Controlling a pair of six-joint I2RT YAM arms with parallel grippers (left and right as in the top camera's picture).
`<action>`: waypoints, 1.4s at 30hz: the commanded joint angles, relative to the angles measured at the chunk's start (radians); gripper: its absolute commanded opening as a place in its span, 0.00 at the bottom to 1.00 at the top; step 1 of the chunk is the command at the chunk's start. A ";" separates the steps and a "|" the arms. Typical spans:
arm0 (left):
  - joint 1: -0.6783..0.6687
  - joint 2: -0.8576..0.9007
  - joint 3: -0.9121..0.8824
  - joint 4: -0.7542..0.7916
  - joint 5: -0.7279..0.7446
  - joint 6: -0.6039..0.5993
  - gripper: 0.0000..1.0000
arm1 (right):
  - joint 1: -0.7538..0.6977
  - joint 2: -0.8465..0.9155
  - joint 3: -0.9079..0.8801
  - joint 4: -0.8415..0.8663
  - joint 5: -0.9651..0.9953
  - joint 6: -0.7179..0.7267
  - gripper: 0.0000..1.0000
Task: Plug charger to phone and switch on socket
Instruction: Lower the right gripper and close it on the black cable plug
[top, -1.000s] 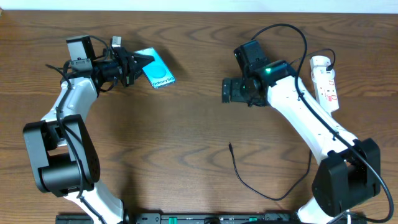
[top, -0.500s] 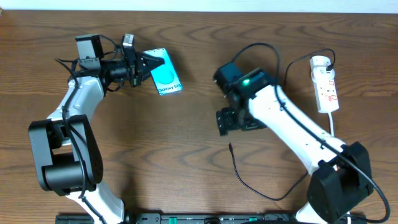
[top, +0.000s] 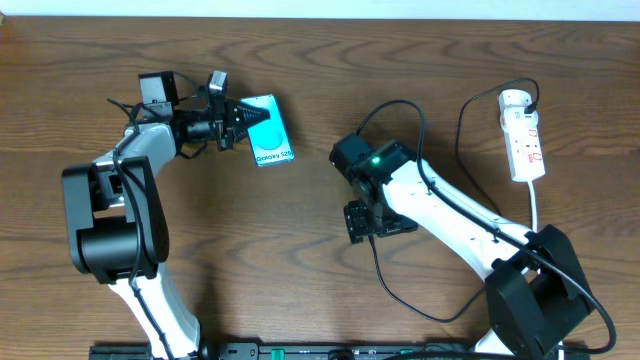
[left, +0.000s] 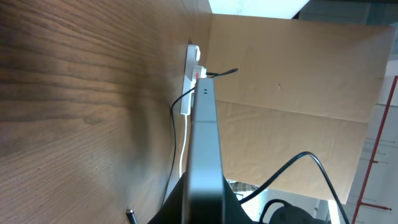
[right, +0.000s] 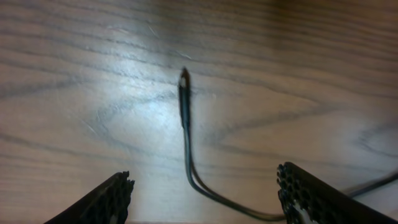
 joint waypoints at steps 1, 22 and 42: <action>-0.002 -0.012 0.006 0.009 0.064 0.050 0.07 | 0.002 -0.013 -0.049 0.029 -0.036 0.024 0.74; -0.003 -0.012 0.006 0.009 0.055 0.095 0.07 | 0.003 -0.013 -0.175 0.168 -0.071 0.085 0.59; -0.003 -0.012 0.006 0.009 0.041 0.098 0.07 | 0.003 -0.010 -0.223 0.210 -0.072 0.105 0.42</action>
